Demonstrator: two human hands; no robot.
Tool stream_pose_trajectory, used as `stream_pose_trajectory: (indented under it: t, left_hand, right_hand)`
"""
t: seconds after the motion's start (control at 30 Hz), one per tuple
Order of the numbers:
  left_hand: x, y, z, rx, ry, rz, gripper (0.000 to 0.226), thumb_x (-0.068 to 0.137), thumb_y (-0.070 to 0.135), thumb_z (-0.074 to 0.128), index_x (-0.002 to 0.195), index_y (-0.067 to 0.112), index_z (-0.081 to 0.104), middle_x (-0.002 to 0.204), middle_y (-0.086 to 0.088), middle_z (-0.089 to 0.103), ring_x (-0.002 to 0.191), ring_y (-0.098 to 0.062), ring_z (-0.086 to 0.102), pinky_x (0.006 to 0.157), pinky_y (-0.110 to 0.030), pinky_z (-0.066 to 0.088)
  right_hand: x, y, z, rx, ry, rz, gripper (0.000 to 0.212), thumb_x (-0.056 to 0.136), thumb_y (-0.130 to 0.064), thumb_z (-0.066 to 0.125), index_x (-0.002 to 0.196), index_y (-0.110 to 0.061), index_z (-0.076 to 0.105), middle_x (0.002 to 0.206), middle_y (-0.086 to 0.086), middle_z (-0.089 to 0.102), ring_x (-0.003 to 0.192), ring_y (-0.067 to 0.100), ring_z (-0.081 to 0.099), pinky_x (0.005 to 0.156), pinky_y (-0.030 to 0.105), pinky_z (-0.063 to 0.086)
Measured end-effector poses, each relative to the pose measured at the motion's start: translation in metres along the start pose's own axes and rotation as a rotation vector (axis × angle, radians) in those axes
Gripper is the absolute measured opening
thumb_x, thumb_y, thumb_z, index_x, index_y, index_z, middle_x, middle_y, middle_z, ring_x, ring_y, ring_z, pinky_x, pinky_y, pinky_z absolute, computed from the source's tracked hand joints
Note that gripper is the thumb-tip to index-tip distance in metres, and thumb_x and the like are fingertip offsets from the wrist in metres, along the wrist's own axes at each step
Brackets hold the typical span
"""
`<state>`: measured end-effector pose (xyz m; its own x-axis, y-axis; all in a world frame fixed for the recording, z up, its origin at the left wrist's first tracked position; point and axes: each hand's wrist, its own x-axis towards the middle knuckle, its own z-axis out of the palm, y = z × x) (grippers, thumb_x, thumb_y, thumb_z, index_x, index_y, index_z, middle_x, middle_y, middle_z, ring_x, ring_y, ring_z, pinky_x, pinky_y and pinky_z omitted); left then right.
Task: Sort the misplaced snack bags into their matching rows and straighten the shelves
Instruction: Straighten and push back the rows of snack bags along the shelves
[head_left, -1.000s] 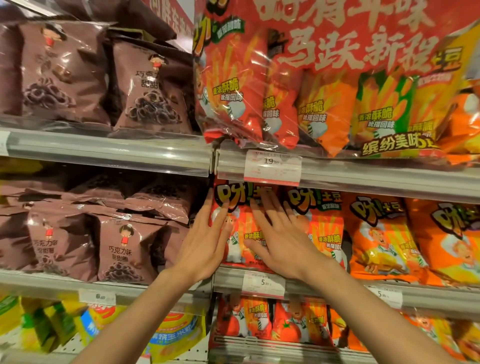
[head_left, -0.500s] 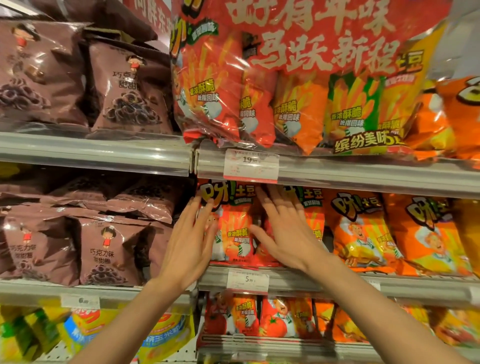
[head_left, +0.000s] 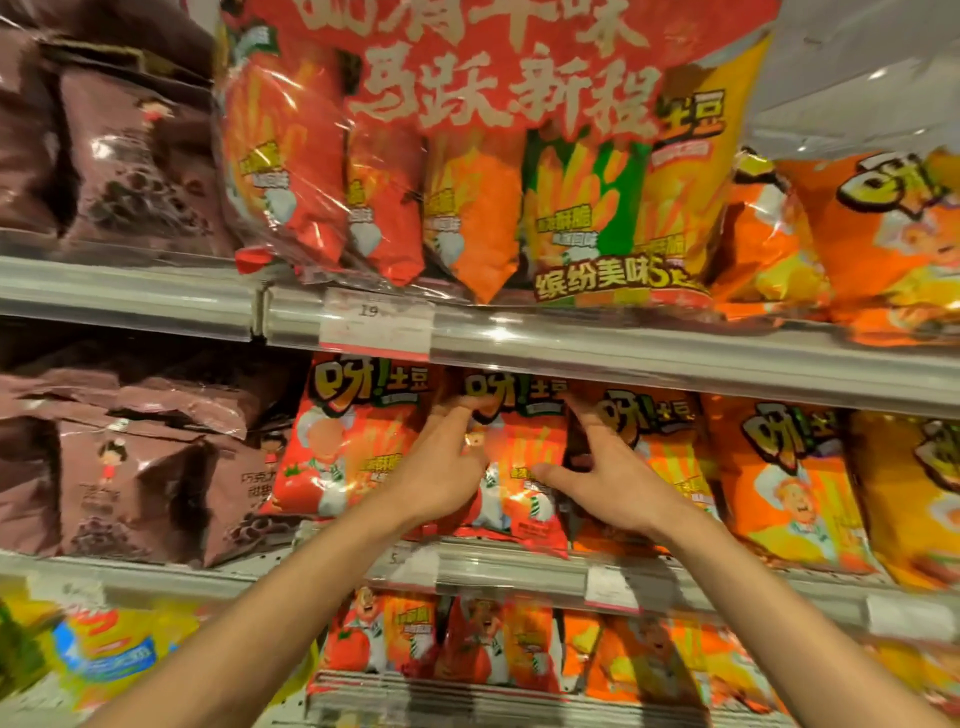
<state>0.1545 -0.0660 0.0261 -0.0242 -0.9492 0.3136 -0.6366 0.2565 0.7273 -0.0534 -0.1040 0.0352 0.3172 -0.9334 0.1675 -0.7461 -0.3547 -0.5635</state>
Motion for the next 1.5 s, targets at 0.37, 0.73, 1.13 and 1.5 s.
stream_pose_trajectory:
  t: [0.37,0.73,1.13,1.5]
  left_hand:
    - [0.013,-0.003,0.002,-0.204,-0.041,-0.106,0.068,0.098,0.012,0.057,0.152,0.038,0.025,0.149,0.006,0.038,0.125,-0.013,0.046,0.087,-0.018,0.039]
    - [0.024,-0.01,-0.009,-0.292,-0.078,-0.055,0.09,0.072,0.04,0.081,0.145,0.053,0.03,0.149,0.01,0.047,0.134,-0.013,0.047,0.11,-0.037,0.042]
    - [0.02,-0.015,-0.011,-0.238,-0.08,0.024,0.093,0.081,0.008,0.08,0.151,0.037,0.027,0.145,0.012,0.036,0.123,0.0,0.038,0.07,0.009,0.034]
    - [-0.003,-0.019,-0.015,-0.147,0.029,0.075,0.092,0.083,0.045,0.076,0.153,0.045,0.017,0.14,0.011,0.039,0.125,-0.005,0.048,0.106,-0.027,0.044]
  right_hand:
    - [0.005,-0.004,0.0,0.232,-0.012,-0.073,0.106,0.081,-0.024,0.082,0.156,-0.033,0.008,0.119,-0.011,0.05,0.082,0.001,0.053,0.062,-0.004,0.038]
    - [-0.004,0.015,-0.002,0.33,0.026,-0.105,0.111,0.075,-0.029,0.087,0.152,-0.051,0.011,0.133,-0.024,0.052,0.105,0.01,0.067,0.093,0.033,0.056]
    - [0.004,0.007,-0.013,0.2,-0.127,-0.118,0.127,0.068,-0.037,0.091,0.154,-0.048,-0.002,0.152,-0.021,0.021,0.134,0.0,0.031,0.1,0.011,0.036]
    - [-0.002,0.0,-0.01,0.229,-0.085,-0.071,0.127,0.073,-0.023,0.089,0.156,-0.038,-0.006,0.126,-0.01,0.051,0.085,-0.002,0.061,0.066,-0.003,0.039]
